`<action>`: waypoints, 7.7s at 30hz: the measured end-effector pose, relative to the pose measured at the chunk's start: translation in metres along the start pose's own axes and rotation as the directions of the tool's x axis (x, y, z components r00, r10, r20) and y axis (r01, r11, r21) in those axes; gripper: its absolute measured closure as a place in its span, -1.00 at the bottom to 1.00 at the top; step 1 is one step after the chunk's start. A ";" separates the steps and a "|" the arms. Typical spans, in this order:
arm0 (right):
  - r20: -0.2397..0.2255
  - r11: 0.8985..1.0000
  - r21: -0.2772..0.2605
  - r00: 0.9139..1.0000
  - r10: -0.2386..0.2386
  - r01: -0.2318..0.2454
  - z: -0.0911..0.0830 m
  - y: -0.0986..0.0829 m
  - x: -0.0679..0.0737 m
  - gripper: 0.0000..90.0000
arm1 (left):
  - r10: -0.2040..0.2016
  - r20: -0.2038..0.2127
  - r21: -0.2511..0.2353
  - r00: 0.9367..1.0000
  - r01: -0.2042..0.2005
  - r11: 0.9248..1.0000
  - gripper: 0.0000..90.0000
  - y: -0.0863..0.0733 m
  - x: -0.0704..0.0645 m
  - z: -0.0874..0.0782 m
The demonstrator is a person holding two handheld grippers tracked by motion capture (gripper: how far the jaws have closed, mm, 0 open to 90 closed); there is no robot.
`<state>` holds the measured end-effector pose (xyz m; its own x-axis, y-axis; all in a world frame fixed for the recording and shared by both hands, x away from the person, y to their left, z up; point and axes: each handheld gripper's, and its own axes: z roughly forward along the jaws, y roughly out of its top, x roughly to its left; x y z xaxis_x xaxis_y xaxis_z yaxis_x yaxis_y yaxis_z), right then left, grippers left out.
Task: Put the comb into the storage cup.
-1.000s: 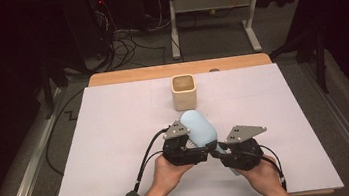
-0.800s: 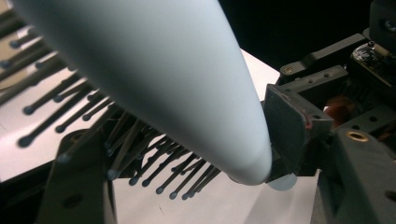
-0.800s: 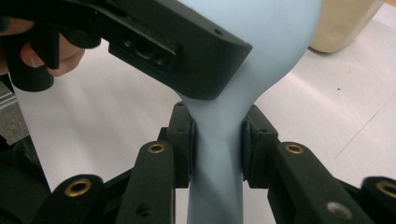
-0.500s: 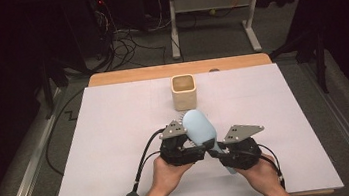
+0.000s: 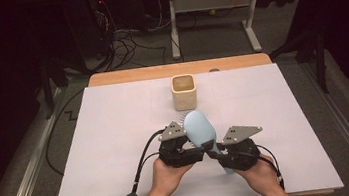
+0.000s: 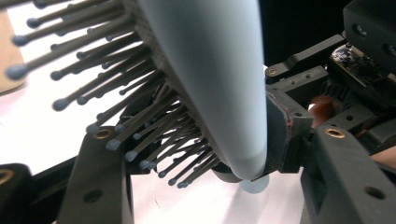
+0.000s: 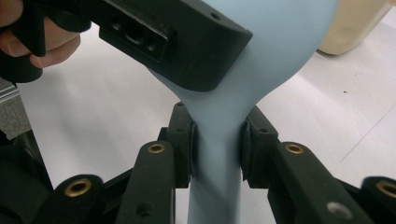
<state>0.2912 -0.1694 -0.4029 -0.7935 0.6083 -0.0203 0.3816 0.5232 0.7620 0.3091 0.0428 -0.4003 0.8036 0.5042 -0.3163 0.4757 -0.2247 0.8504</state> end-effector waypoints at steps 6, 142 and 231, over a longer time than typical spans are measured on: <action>0.000 1.000 -0.018 1.000 -0.015 0.015 -0.001 0.003 0.004 0.57 | -0.006 0.028 -0.002 1.000 0.006 1.000 0.13 0.002 -0.002 -0.007; 0.162 0.914 -0.323 0.937 0.310 -0.246 -0.078 -0.133 -0.057 -0.42 | 0.011 -0.078 -0.005 0.997 -0.011 1.000 0.20 0.038 0.022 -0.057; 0.166 0.907 -0.341 0.934 0.316 -0.246 -0.080 -0.135 -0.056 -0.41 | 0.000 -0.206 -0.042 0.979 -0.009 0.999 0.20 0.103 0.055 -0.071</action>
<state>0.2460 -0.3216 -0.4530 -0.5417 0.8327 0.1144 0.3803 0.1214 0.9169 0.3767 0.1062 -0.3002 0.7127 0.6650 -0.2231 0.4532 -0.1938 0.8701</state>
